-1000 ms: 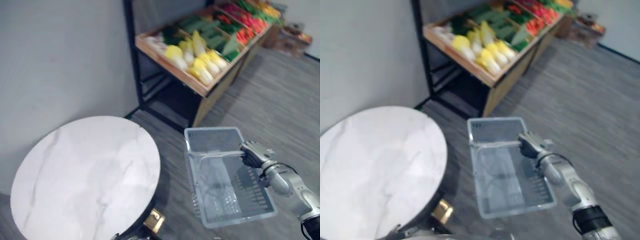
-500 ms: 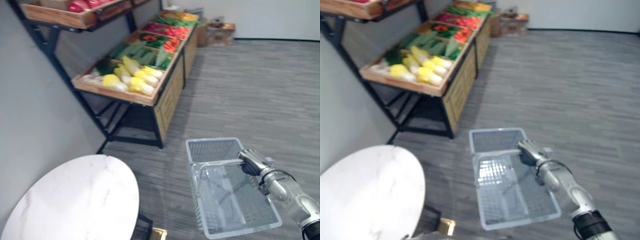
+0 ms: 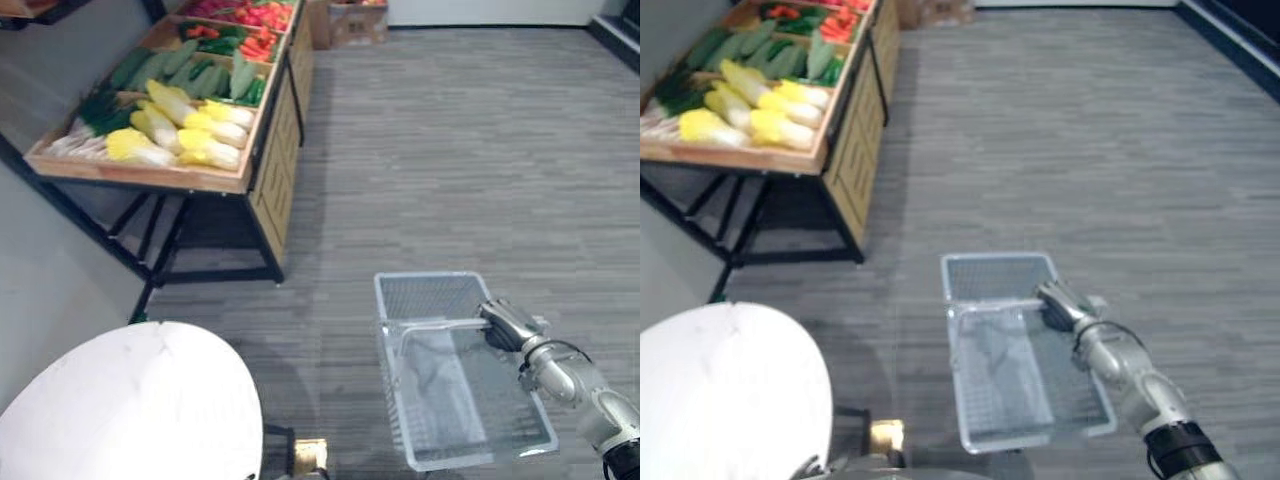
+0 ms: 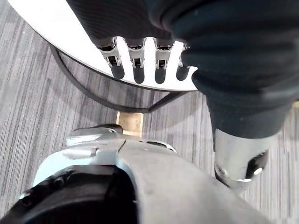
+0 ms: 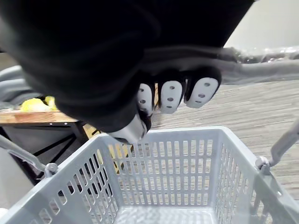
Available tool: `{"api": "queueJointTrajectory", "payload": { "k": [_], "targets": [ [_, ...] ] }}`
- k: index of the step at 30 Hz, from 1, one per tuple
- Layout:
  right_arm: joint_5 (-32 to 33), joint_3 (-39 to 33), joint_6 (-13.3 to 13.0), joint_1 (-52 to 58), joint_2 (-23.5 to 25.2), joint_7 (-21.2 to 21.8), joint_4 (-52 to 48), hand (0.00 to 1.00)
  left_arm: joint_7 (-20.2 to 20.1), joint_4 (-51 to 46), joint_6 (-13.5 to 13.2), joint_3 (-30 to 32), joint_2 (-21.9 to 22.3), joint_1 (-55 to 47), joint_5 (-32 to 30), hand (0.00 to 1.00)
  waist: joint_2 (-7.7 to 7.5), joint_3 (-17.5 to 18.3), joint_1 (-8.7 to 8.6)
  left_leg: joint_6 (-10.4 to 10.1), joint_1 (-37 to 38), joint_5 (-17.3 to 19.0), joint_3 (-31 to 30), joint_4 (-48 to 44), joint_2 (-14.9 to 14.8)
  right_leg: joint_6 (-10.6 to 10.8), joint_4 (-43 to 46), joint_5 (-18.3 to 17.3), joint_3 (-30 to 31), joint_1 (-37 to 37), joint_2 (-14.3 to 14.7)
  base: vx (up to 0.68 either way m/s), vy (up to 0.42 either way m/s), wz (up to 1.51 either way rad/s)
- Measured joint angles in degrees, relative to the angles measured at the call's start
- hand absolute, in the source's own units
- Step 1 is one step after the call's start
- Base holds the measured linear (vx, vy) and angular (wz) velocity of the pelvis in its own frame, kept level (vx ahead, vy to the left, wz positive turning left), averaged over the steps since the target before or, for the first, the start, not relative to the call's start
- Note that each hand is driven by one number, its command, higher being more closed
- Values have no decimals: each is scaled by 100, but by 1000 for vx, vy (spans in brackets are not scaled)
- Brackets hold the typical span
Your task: Pick vegetable in the basket
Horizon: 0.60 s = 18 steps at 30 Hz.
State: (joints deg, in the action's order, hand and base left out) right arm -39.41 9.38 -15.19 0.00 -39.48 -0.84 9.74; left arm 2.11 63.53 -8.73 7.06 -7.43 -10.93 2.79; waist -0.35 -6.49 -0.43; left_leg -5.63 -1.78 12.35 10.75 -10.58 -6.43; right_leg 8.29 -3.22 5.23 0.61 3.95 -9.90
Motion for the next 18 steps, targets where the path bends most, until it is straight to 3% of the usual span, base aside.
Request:
{"api": "queueJointTrajectory", "payload": {
  "k": [3,6,7,9,12,15,18],
  "targets": [
    [-7,-24,51,11,-11,0,2,100,-7,-27,1,-15,-4,-2,-90,0,-7,-2,-34,93,39,57,-40,7,-23,-66,546,-40,-1,352,67,32,15,-31],
    [-9,-25,82,12,45,-3,4,100,-6,-17,5,-65,-16,-8,-136,0,-11,-137,-32,181,402,160,127,65,-52,-294,2322,-118,-176,1095,102,-32,39,-43],
    [-16,-56,92,9,75,-41,2,100,-2,10,7,-102,-22,-19,-137,0,2,-218,-40,236,615,297,191,99,-52,-517,2909,37,-344,1244,49,-91,65,-39],
    [-84,-251,93,118,343,-158,-29,100,-4,36,18,-184,-151,-66,-141,0,-43,-274,-141,394,939,374,120,141,-11,-714,3662,95,-695,1431,-243,-24,89,1],
    [-65,-474,68,142,447,-169,-68,100,-4,18,22,-235,-230,21,-143,0,-41,-303,-225,404,818,364,-94,152,-63,-694,3093,-159,-678,1579,-213,162,-14,39],
    [-106,-693,99,125,452,-184,-102,100,16,15,28,-280,-217,82,-183,0,29,-381,-241,289,952,341,-228,292,-125,-489,1707,-18,-667,1595,-402,317,-172,32],
    [-123,-804,131,115,467,-248,-131,100,43,15,34,-279,-266,76,-183,0,-76,-346,-259,-53,1273,512,-346,483,-180,-419,1116,29,-837,1547,-567,348,-313,32]
  ]
}}
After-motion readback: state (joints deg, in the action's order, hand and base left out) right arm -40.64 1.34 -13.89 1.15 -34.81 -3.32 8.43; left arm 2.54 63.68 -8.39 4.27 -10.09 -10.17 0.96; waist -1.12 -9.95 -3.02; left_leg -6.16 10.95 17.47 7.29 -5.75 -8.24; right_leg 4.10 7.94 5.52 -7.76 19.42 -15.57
